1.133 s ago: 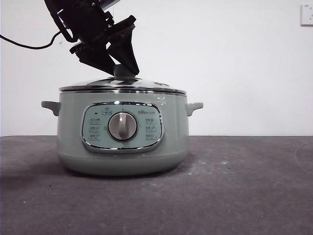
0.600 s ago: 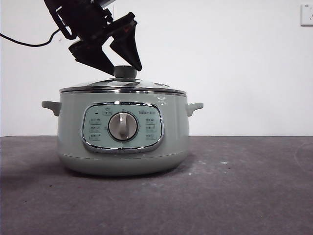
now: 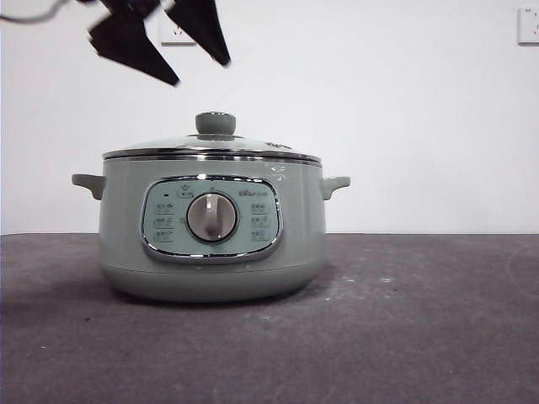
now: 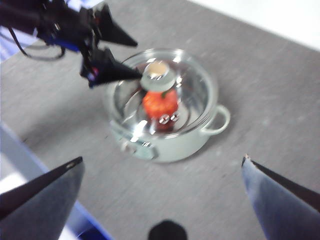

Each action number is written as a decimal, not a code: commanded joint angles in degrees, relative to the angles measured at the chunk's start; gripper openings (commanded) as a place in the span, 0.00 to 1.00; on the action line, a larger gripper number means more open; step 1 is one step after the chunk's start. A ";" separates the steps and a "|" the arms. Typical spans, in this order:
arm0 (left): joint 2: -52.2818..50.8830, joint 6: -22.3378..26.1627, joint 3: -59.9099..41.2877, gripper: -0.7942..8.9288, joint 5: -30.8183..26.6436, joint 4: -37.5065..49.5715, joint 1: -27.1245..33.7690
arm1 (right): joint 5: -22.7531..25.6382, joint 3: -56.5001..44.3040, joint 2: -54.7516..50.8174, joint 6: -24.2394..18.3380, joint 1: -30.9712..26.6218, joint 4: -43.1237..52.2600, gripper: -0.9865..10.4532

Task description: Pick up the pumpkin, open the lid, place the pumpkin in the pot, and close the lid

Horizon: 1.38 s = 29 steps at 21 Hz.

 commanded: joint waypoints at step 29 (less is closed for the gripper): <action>-25.70 -0.87 0.15 0.08 7.91 -29.40 -0.13 | -8.57 -0.11 2.05 0.96 0.07 -8.83 0.09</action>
